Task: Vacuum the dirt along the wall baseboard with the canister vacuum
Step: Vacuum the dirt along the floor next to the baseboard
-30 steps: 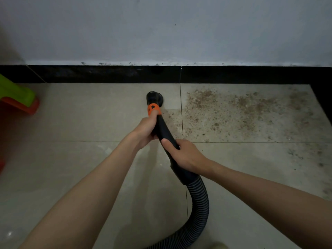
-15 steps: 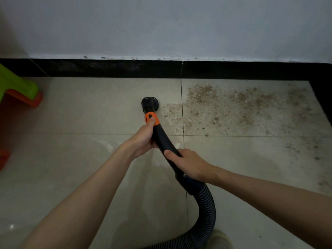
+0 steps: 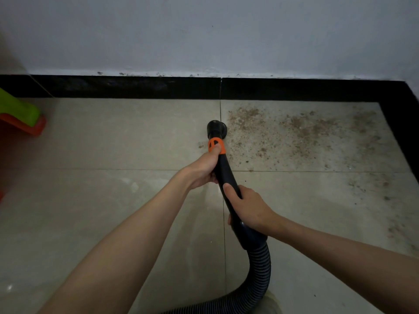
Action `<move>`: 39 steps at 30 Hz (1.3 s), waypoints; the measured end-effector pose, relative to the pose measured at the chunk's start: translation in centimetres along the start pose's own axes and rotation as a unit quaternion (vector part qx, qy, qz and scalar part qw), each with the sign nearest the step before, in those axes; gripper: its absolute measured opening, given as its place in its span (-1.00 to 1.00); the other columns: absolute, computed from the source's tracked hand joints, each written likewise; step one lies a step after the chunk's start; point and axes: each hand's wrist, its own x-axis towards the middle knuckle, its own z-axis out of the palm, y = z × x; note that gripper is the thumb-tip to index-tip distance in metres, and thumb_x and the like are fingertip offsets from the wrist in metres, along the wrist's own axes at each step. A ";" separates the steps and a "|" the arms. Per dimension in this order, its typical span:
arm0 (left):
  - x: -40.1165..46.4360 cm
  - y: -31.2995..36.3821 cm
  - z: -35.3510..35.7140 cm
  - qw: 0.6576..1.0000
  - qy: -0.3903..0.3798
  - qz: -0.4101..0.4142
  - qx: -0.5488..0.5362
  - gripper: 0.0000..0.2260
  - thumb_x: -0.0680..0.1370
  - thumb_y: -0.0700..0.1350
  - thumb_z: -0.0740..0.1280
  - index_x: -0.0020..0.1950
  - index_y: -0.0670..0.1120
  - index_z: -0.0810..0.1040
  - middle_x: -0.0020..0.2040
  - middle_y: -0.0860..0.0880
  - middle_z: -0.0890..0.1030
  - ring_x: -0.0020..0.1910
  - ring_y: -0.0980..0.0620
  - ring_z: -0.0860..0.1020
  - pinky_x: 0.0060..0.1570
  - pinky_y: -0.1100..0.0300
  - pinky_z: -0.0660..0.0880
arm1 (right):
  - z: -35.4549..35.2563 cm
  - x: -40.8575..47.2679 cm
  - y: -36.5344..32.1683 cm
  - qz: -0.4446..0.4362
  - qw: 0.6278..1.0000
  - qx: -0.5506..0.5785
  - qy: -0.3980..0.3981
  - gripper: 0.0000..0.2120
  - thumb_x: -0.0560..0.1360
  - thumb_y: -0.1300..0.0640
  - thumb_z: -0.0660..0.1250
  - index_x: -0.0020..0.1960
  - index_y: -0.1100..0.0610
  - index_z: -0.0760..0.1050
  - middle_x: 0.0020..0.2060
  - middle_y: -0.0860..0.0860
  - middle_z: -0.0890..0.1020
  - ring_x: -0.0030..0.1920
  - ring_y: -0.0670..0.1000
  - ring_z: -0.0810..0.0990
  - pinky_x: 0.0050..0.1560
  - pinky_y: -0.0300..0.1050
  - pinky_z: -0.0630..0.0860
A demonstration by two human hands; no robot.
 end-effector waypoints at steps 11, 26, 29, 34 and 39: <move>-2.0 -0.9 -4.1 0.998 0.044 -0.001 -0.036 -0.70 0.63 0.14 0.05 -0.04 -0.07 0.38 -0.17 -0.06 0.45 -0.21 0.03 0.47 -0.18 0.15 0.47 | 1.3 0.5 -1.7 -0.036 0.996 -0.044 -0.074 -0.58 0.59 -0.24 0.06 -0.17 0.08 0.38 -0.28 0.10 0.64 -0.22 0.14 0.67 -0.02 0.10 0.61; -3.2 -4.0 -2.4 0.993 0.072 -0.009 -0.089 -0.62 0.64 0.16 0.02 -0.06 -0.13 0.40 -0.16 -0.09 0.48 -0.19 0.01 0.49 -0.21 0.14 0.50 | 2.4 -1.8 -0.4 -0.007 0.995 0.017 -0.101 -0.69 0.61 -0.16 0.10 -0.08 0.08 0.35 -0.39 0.05 0.61 -0.49 -0.06 0.59 -0.27 -0.11 0.58; -2.7 -3.7 -1.3 0.996 0.060 -0.010 -0.070 -0.61 0.63 0.17 0.02 -0.06 -0.12 0.41 -0.15 -0.09 0.48 -0.19 0.01 0.50 -0.20 0.15 0.50 | 2.1 -2.0 0.0 -0.006 0.997 0.010 -0.071 -0.68 0.61 -0.18 0.08 -0.06 0.07 0.34 -0.37 0.06 0.61 -0.48 -0.04 0.59 -0.24 -0.05 0.60; -2.2 -3.3 -0.3 0.998 0.038 -0.009 -0.040 -0.59 0.63 0.18 0.02 -0.07 -0.12 0.43 -0.14 -0.10 0.51 -0.17 -0.01 0.52 -0.14 0.11 0.51 | 1.4 -2.3 0.5 -0.007 0.998 0.025 -0.051 -0.68 0.62 -0.15 0.08 -0.06 0.10 0.35 -0.42 0.04 0.59 -0.52 -0.07 0.58 -0.33 -0.12 0.57; -2.4 -3.2 -0.6 0.999 0.028 -0.008 -0.036 -0.60 0.63 0.18 0.03 -0.07 -0.12 0.43 -0.17 -0.09 0.51 -0.19 0.00 0.52 -0.11 0.11 0.51 | 1.2 -2.2 0.1 -0.013 0.998 0.031 -0.061 -0.67 0.63 -0.14 0.08 -0.09 0.11 0.35 -0.43 0.04 0.58 -0.54 -0.07 0.57 -0.39 -0.16 0.54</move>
